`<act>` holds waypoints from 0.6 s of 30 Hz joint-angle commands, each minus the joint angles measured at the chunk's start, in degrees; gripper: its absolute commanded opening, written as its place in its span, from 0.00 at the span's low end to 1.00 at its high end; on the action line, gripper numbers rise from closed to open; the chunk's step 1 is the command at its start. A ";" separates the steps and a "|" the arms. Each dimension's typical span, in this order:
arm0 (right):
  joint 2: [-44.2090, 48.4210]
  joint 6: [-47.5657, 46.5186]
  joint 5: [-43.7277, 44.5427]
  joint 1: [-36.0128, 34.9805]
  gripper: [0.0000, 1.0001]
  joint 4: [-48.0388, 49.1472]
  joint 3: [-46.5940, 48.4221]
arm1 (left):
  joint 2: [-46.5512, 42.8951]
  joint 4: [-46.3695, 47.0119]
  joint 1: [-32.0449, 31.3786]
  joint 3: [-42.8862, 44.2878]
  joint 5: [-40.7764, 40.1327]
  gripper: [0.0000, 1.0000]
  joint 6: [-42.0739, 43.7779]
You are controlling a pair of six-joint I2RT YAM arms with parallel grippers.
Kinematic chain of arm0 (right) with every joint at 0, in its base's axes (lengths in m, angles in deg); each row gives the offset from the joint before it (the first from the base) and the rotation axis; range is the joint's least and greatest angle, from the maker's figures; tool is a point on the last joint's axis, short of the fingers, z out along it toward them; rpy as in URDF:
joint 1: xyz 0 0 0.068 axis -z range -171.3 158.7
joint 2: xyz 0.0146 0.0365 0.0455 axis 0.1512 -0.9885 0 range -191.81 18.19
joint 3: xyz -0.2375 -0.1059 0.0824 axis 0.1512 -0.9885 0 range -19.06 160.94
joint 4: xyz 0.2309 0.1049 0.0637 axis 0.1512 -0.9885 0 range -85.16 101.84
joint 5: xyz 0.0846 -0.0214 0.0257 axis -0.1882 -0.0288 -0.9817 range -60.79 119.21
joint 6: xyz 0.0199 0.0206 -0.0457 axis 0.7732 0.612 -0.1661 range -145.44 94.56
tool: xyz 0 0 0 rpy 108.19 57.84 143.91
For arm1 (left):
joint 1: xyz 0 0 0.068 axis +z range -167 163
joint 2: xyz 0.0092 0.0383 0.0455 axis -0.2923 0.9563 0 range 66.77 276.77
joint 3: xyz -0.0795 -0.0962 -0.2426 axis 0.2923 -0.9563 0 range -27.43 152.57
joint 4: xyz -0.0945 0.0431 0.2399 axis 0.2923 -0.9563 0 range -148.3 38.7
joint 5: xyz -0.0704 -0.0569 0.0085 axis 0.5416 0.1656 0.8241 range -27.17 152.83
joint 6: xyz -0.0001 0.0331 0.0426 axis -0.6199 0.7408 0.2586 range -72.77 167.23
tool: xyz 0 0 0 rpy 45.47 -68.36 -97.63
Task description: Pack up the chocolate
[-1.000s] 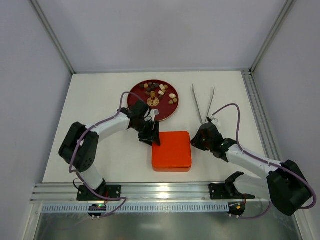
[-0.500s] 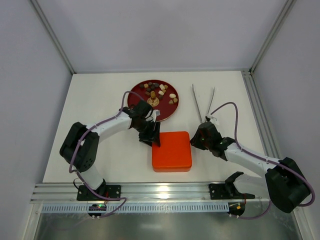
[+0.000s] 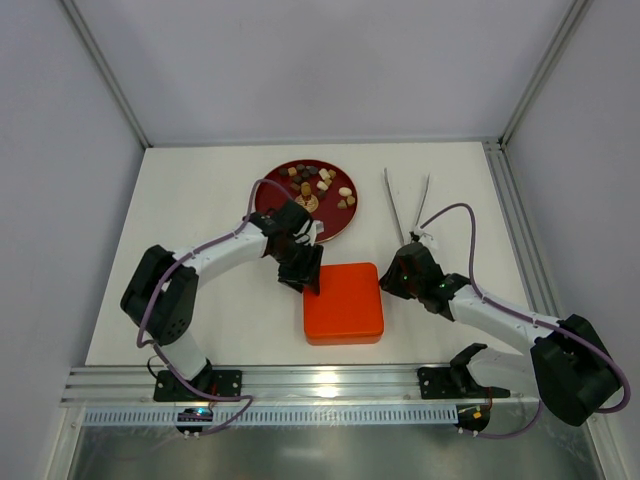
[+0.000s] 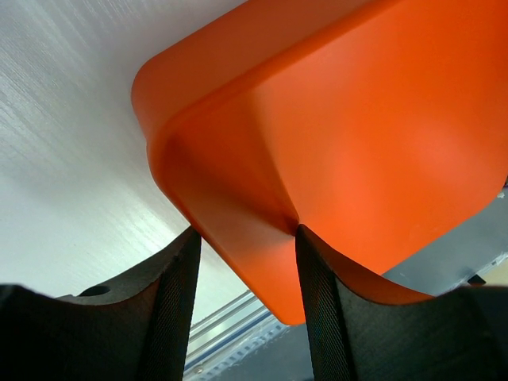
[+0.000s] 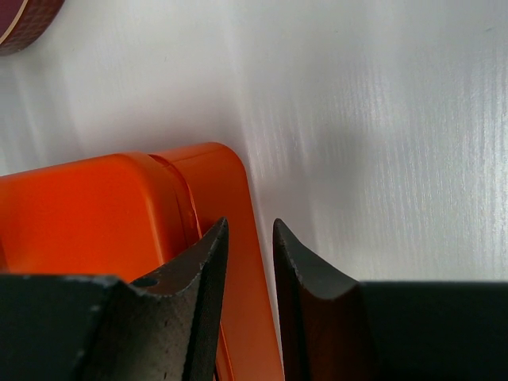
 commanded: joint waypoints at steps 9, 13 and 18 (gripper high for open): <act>0.54 0.37 -1.59 -0.65 0.36 3.92 2.11 | -1.34 -0.89 -1.35 3.11 -1.23 0.50 0.93; 0.63 0.46 -1.77 -0.65 0.36 4.18 2.02 | -1.34 -1.24 -1.70 3.90 -1.15 0.50 1.02; 0.54 0.89 -2.03 -0.74 0.39 4.62 1.85 | -1.52 -1.94 -2.14 4.51 -1.41 0.50 1.20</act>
